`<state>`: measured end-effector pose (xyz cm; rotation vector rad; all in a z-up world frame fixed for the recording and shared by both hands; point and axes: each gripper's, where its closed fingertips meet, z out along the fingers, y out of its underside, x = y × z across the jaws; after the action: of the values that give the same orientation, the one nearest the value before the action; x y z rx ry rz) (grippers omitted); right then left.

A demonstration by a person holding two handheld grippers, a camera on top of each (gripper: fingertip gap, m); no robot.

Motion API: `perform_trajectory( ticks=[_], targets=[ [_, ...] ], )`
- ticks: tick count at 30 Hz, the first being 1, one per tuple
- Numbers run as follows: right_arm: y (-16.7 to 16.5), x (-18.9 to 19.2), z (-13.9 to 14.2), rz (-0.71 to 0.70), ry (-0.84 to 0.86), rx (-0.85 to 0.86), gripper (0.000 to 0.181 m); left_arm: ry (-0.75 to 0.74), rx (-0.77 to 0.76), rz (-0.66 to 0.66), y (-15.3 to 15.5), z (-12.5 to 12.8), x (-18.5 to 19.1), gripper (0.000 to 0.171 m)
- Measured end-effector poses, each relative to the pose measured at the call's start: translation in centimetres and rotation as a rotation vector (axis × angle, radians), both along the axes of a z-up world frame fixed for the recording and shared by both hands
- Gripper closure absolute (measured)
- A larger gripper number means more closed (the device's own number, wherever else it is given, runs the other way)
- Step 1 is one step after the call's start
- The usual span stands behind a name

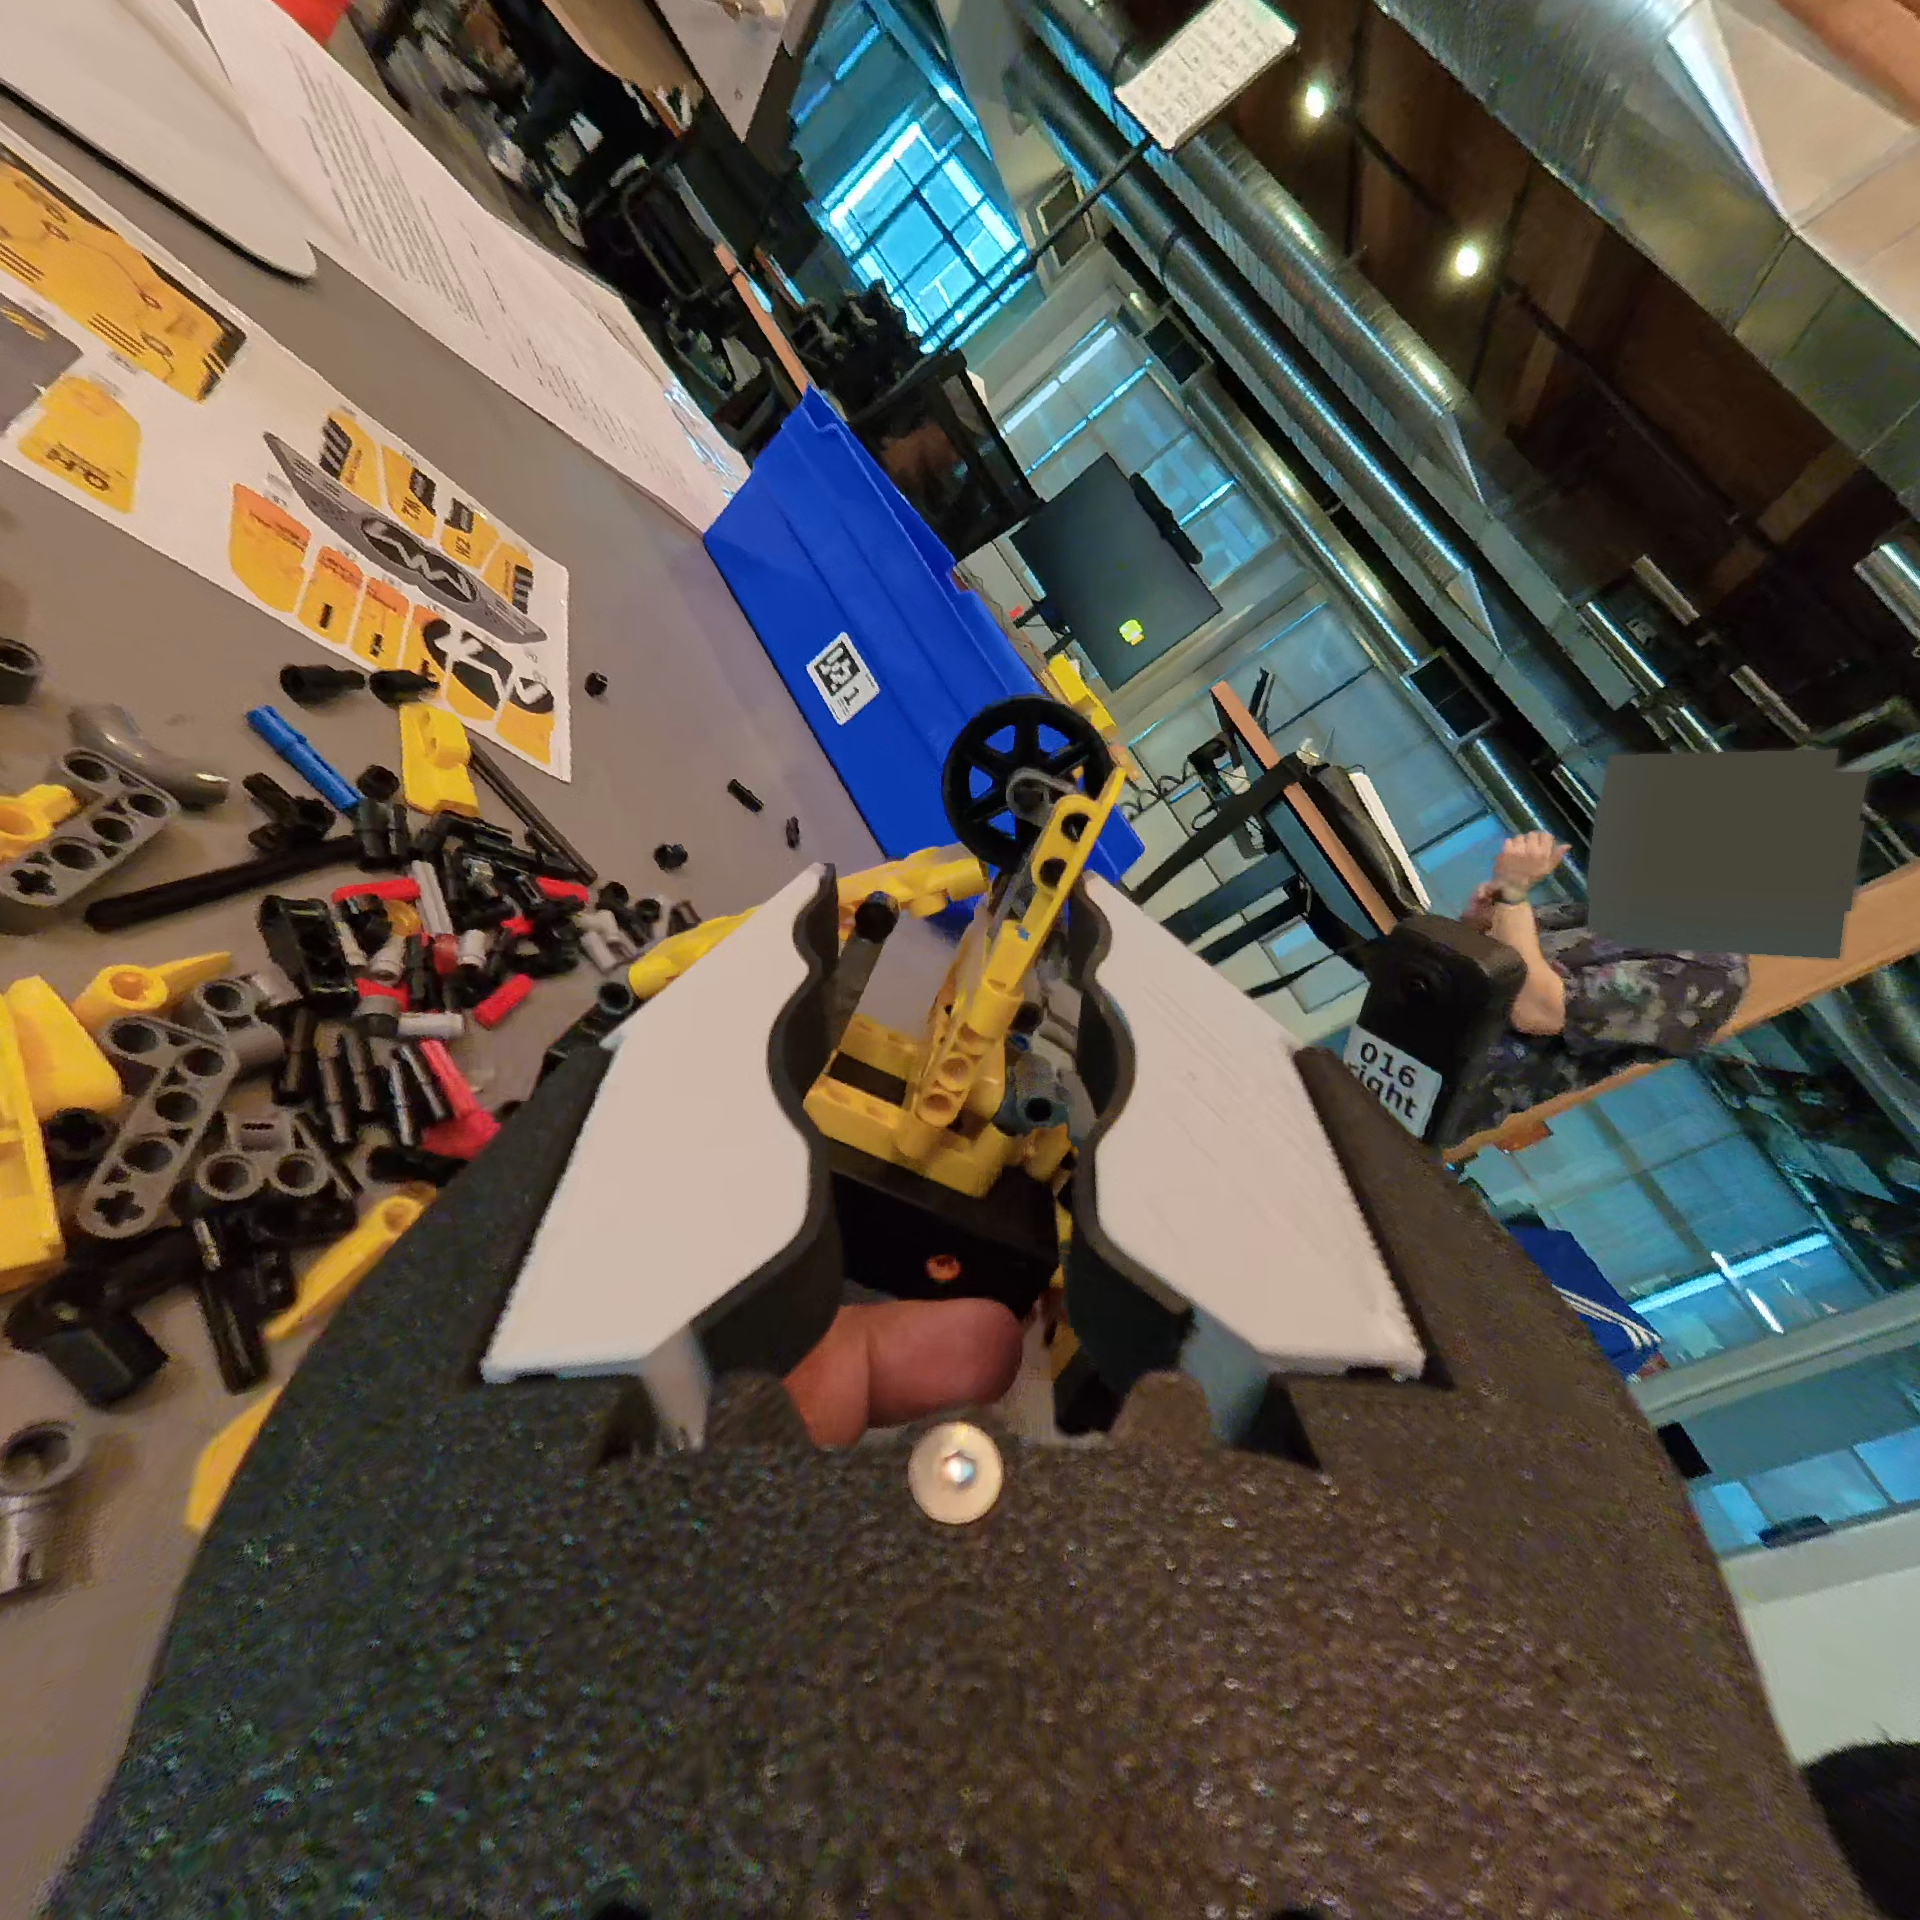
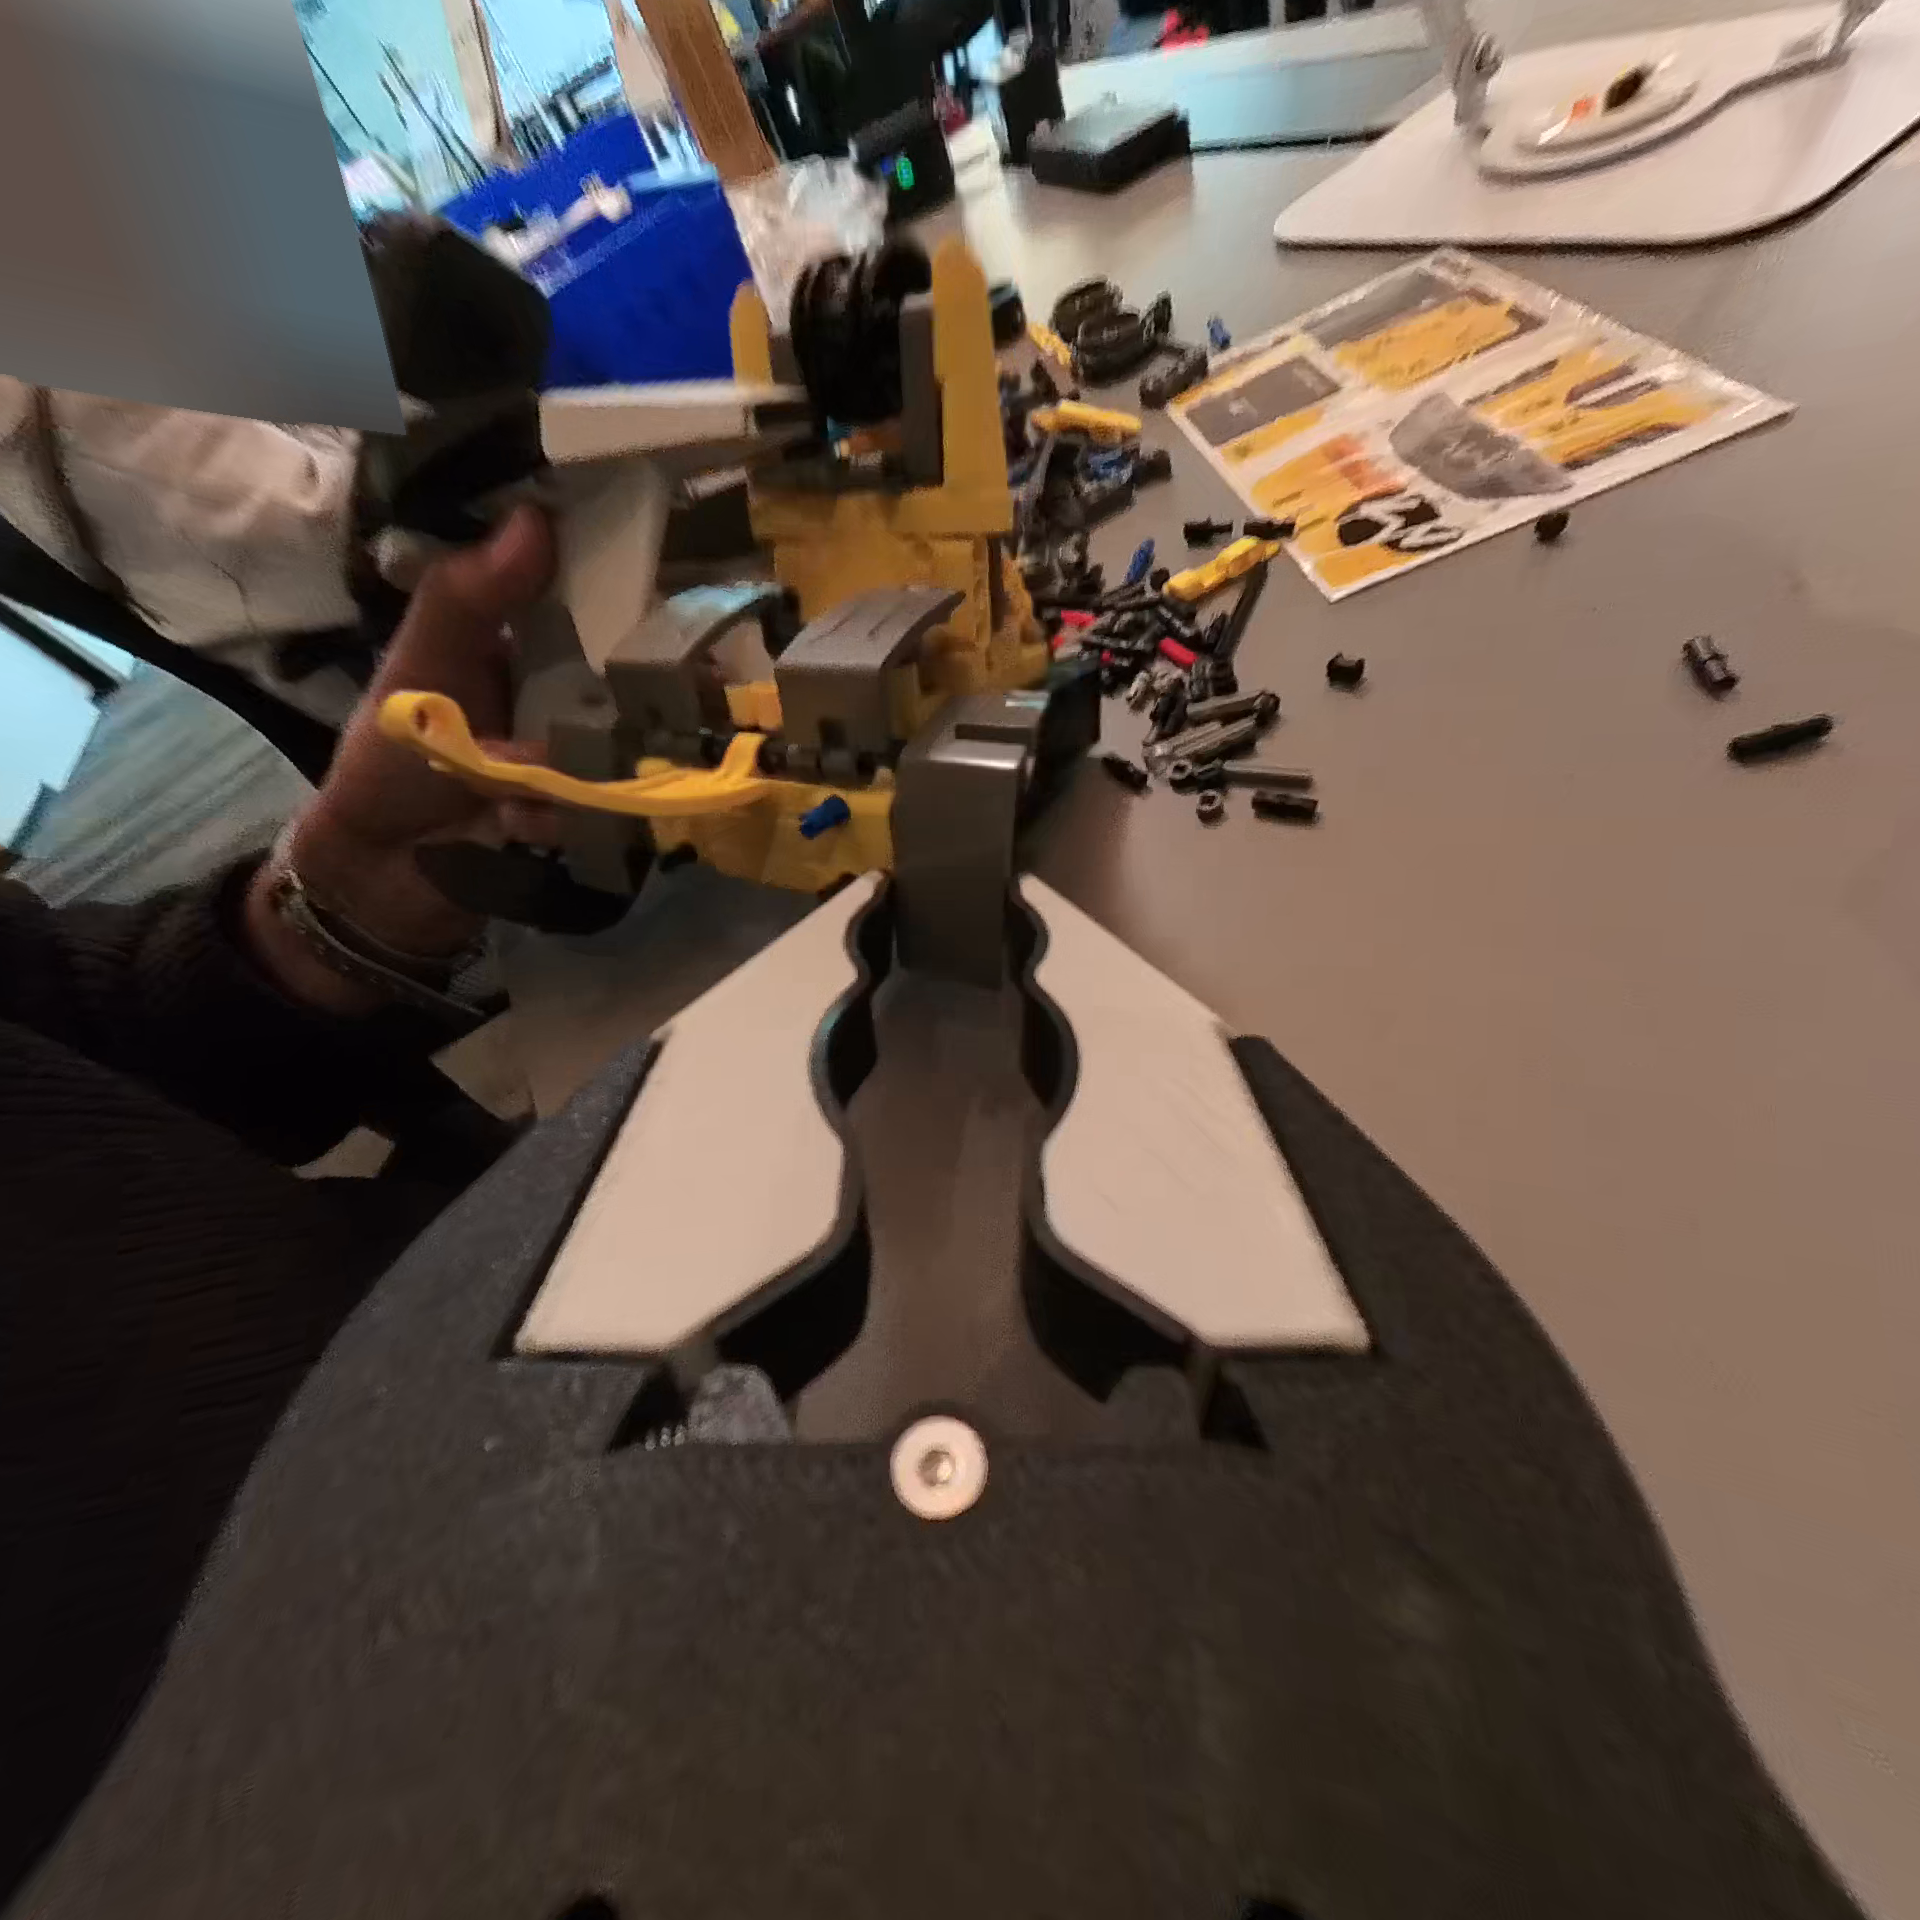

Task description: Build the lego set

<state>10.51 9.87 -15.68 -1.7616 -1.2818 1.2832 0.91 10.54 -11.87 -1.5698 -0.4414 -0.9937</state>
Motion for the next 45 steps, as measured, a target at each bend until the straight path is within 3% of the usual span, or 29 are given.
perform_trajectory(
  ticks=[9,13,17,22,28,34,36,38,42,45],
  targets=[
    [1.9,3.6,3.4,-0.059,0.12,0.007,0.16,0.018,-0.002,-0.134,-0.7,0.1,4.1,0.127],
    [2.0,4.5,6.1,-0.066,0.26,-0.028,0.18,0.012,-0.019,-0.212,-1.0,-0.1,6.2,0.124],
    [2.1,4.1,5.3,-0.088,0.212,0.006,0.179,0.09,-0.027,-0.287,-1.4,-0.6,9.2,0.119],
    [2.1,4.3,5.9,-0.104,0.223,0.03,0.173,0.206,-0.031,-0.234,-1.2,-1.1,9.3,0.121],
    [2.4,6.2,5.8,-0.179,0.21,0.103,0.151,0.083,-0.027,-0.209,-0.9,-0.5,8.1,0.122],
    [0.1,7.7,2.1,-0.28,0.125,0.286,0.123,-0.116,-0.017,-0.146,-0.5,0.4,5.9,0.125],
    [-1.0,7.9,1.4,-0.311,0.128,0.358,0.12,-0.162,-0.013,-0.114,-0.3,0.6,5.2,0.125],
    [-2.1,7.5,1.5,-0.328,0.131,0.457,0.114,-0.24,0.017,-0.098,-0.4,1.5,4.7,0.143],
    [-1.8,5.9,1.6,-0.407,0.042,0.664,0.112,-0.275,0.025,-0.09,-0.1,1.5,4.7,0.142],
    [-1.8,4.5,0.7,-0.383,-0.03,0.638,0.114,-0.278,0.021,-0.087,-0.1,1.5,5.0,0.142]
  ],
)
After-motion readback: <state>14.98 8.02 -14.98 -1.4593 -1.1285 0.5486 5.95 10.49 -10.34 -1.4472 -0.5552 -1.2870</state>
